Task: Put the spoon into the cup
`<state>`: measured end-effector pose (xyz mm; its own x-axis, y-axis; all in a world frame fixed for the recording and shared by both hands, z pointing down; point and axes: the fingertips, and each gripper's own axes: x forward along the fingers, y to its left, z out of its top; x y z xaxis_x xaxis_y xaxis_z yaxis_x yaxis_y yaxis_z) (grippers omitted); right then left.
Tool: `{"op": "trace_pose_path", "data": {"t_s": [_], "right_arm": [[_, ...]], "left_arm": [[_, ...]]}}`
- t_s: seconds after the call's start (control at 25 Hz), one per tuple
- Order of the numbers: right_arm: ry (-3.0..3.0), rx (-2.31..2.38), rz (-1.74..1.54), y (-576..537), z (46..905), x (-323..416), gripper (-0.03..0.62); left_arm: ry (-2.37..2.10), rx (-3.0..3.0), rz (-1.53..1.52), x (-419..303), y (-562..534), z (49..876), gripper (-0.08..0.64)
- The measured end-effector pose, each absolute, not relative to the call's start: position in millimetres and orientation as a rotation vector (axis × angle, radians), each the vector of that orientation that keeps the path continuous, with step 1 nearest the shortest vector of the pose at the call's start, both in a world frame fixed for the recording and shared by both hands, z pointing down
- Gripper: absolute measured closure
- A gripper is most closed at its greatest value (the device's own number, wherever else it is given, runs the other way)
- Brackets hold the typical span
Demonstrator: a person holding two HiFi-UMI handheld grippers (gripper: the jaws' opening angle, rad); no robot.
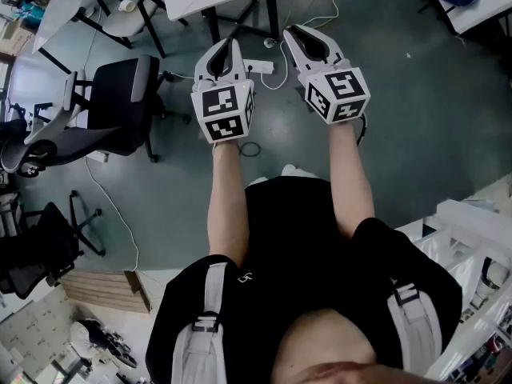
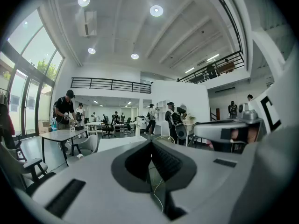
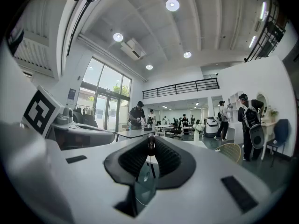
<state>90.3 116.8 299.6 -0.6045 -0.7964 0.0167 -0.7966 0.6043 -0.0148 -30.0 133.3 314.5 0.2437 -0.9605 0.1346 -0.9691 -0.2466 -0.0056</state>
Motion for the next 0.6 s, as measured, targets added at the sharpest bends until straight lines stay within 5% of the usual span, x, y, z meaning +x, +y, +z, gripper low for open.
{"op": "trace_pose_path", "data": {"t_s": [0.6], "right_arm": [[-2.835, 1.421, 0.085, 117.7, 298.1, 99.9, 0.540]], "left_arm": [[-1.874, 2.419, 0.173, -22.4, 135.4, 314.9, 0.546]]}}
